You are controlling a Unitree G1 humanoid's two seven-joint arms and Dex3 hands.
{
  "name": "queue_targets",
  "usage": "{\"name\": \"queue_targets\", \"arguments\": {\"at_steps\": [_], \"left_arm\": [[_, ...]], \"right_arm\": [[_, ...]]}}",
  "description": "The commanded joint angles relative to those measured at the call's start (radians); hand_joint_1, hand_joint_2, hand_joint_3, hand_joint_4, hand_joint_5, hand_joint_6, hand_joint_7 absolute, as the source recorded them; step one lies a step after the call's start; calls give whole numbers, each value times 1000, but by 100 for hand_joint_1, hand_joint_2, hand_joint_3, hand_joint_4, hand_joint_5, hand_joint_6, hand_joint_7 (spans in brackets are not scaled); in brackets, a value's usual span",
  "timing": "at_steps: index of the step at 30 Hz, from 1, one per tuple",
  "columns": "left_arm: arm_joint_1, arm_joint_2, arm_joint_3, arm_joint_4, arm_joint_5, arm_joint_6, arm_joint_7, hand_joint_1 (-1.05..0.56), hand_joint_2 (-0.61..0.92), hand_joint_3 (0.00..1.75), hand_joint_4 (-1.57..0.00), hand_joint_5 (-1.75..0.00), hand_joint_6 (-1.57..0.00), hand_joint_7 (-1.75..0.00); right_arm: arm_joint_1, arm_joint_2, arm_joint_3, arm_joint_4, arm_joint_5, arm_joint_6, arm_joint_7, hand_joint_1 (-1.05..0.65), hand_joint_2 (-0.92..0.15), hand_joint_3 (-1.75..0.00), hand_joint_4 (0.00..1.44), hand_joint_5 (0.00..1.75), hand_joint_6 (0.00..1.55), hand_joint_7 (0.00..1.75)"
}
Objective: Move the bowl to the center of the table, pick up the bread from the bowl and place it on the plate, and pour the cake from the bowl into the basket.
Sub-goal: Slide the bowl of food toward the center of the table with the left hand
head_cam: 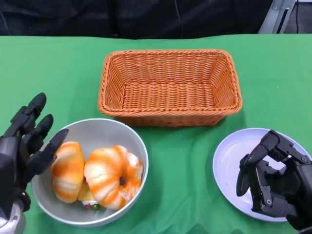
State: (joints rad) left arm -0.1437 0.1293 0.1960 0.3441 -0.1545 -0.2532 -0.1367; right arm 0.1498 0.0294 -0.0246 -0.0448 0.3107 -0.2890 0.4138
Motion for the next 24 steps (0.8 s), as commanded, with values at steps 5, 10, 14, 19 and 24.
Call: {"name": "queue_targets", "arguments": {"at_steps": [5, 10, 14, 19, 24], "left_arm": [[31, -25, -9, -38, -14, 43, -1, -60, 92, 28, -33, -1, -27, 0], [36, -34, -16, -49, -20, 43, -11, -59, 92, 29, -35, -1, -27, 0], [42, -39, -24, -68, -15, 47, -5, -59, 92, 30, -35, -1, -28, 0], [42, -49, -33, -88, -8, 62, 6, -59, 92, 30, -35, -1, -29, -1], [48, -49, -44, -104, 4, 68, 6, -61, 92, 31, -36, -1, -29, -1]], "right_arm": [[-8, -14, -5, 16, 1, -26, 5, -13, -53, -129, 81, 175, 60, 166], [-8, -16, -4, 18, 4, -26, 10, -13, -54, -128, 81, 175, 60, 166], [-5, -14, -4, 17, -1, -30, 6, -13, -53, -128, 81, 175, 60, 166], [-8, -13, -4, 20, 1, -28, 6, -12, -53, -129, 81, 175, 60, 166], [-5, -13, -4, 12, 1, -16, -1, -12, -52, -130, 81, 175, 60, 166]]}}
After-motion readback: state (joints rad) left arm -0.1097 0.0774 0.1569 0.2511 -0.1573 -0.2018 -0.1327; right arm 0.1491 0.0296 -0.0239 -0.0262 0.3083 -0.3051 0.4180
